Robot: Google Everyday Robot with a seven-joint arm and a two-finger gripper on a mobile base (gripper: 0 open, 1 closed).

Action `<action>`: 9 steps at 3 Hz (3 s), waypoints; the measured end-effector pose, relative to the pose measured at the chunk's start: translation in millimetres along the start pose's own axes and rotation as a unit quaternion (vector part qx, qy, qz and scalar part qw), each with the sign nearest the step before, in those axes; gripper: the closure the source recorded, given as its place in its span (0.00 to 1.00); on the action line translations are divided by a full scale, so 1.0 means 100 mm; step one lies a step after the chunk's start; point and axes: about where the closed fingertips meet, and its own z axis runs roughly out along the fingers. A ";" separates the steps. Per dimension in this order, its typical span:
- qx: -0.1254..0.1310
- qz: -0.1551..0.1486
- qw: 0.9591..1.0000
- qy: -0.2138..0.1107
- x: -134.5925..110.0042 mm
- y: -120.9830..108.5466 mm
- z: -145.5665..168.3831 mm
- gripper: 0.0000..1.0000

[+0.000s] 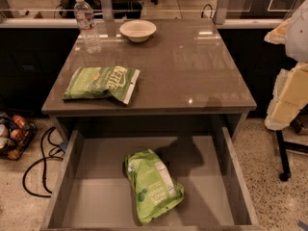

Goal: Pick green jalapeno chip bag from top drawer and place on counter

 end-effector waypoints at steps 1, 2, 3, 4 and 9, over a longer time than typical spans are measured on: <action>0.000 0.000 1.000 0.000 0.00 0.00 0.00 0.00; -0.005 0.040 0.999 0.000 -0.03 0.02 0.08 0.00; -0.015 0.117 0.993 -0.008 -0.16 0.11 0.35 0.00; -0.014 0.192 0.981 -0.028 -0.36 0.17 0.62 0.00; -0.075 0.349 0.933 0.044 -0.19 0.80 2.14 0.00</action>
Offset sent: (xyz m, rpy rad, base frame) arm 0.0059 0.0160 -0.0320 0.1002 0.0958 -0.2640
